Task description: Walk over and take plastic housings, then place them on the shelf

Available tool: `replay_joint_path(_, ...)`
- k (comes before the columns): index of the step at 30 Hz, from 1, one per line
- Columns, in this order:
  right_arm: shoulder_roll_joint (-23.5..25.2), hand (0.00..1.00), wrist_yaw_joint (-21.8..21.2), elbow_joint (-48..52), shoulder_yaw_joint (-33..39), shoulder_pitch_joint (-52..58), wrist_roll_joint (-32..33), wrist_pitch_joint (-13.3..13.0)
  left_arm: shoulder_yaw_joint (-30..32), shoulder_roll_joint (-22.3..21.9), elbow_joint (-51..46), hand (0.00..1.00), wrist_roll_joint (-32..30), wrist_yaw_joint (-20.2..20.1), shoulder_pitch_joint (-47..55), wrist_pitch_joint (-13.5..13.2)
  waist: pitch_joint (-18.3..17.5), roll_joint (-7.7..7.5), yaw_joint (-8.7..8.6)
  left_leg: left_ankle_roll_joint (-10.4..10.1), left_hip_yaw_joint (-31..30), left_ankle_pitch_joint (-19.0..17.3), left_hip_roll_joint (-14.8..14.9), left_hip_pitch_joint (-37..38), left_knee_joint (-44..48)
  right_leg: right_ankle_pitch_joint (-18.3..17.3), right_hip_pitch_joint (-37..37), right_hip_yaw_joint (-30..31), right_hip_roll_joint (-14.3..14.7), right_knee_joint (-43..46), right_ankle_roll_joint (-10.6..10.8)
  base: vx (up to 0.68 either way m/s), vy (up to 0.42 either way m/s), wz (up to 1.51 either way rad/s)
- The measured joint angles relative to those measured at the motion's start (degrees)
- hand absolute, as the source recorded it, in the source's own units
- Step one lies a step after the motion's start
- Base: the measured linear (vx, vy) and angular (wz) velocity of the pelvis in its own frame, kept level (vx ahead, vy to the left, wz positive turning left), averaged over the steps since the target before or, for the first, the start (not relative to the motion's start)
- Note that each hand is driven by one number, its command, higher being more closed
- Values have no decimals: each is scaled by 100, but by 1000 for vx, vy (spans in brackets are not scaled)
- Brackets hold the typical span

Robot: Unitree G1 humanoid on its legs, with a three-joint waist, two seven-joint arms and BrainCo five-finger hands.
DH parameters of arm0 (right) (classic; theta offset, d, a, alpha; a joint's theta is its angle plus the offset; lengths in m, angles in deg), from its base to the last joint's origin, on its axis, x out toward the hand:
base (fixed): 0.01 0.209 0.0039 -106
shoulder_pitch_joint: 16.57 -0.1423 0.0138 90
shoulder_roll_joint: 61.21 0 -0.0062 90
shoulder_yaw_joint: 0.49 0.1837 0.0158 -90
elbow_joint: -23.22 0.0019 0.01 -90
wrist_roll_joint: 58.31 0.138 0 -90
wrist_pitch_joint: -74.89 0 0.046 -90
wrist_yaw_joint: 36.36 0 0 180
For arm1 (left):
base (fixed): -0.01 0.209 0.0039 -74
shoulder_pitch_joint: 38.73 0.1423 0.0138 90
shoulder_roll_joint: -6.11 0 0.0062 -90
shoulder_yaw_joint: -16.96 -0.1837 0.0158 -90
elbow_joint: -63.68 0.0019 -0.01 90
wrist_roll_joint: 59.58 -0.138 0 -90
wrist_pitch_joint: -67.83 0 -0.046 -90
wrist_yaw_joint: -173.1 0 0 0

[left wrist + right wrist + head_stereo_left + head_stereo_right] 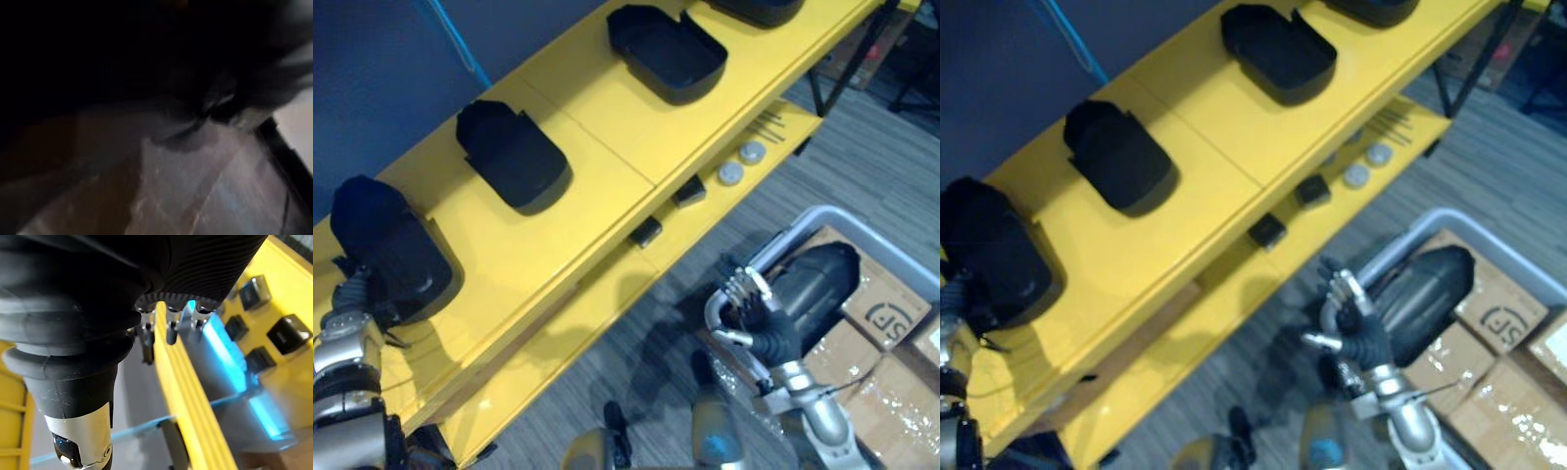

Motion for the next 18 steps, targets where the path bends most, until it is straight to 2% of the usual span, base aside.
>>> replay_joint_path(4, -6, 0, -11, -1, 1, -1, 6, -96, -68, 64, 10, 0, 8, -17, -18, 91, 1, -2, 3, 2, -4, -8, 1, -5, 7, 1, 0, -12, -1, 0, 1, 0, 0, 0)
replay_joint_path(7, -3, 0, -11, -6, 1, 8, 7, -97, -206, 210, 51, 0, 7, -50, -60, 211, 0, -2, -4, 4, -16, -25, 19, -56, 75, 2, 2, -47, 0, 0, 2, 2, -5, 4)
replay_joint_path(13, 26, 0, -16, -48, -128, 51, 8, -110, -202, 224, 120, 0, 17, -25, -44, 377, -1, -4, -9, 1, -161, -30, 63, 34, 76, 9, 222, -205, 17, -93, -8, 8, -11, 11)
replay_joint_path(18, 185, 0, -8, -82, -255, 57, 2, -235, -165, 230, 126, 0, 13, 71, -44, 420, -18, -7, 79, 4, -207, -36, 82, 46, 64, 126, 405, -290, 20, -393, -20, 7, -7, 5)
